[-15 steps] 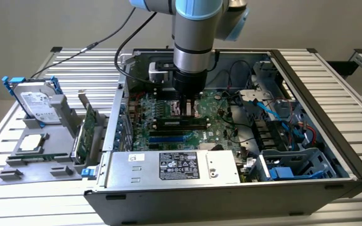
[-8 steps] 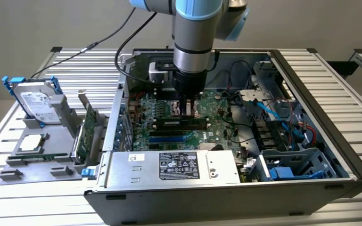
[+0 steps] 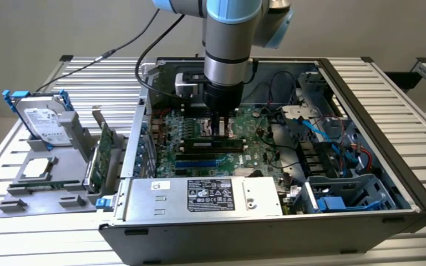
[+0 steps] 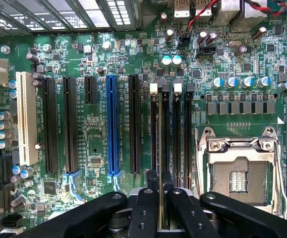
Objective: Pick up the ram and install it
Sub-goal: 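Insert the ram into the slot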
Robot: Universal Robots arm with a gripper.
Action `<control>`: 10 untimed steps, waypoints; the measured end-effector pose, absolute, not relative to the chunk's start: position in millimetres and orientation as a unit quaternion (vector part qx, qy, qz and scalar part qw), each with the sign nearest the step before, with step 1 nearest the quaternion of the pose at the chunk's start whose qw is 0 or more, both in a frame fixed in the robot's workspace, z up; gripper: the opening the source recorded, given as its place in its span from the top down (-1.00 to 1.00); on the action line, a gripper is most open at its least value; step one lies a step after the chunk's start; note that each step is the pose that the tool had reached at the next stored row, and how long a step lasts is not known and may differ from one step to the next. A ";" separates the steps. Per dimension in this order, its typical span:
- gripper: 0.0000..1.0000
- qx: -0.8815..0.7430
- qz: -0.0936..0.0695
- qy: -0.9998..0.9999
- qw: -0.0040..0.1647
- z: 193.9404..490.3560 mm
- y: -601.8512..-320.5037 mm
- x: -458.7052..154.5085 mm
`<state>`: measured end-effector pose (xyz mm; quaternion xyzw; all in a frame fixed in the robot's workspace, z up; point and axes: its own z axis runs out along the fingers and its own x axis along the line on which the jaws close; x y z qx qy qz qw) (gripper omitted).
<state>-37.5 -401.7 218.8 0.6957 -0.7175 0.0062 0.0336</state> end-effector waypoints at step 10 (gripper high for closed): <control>0.72 0.695 0.010 -0.717 0.038 229.7 -401.7 -37.5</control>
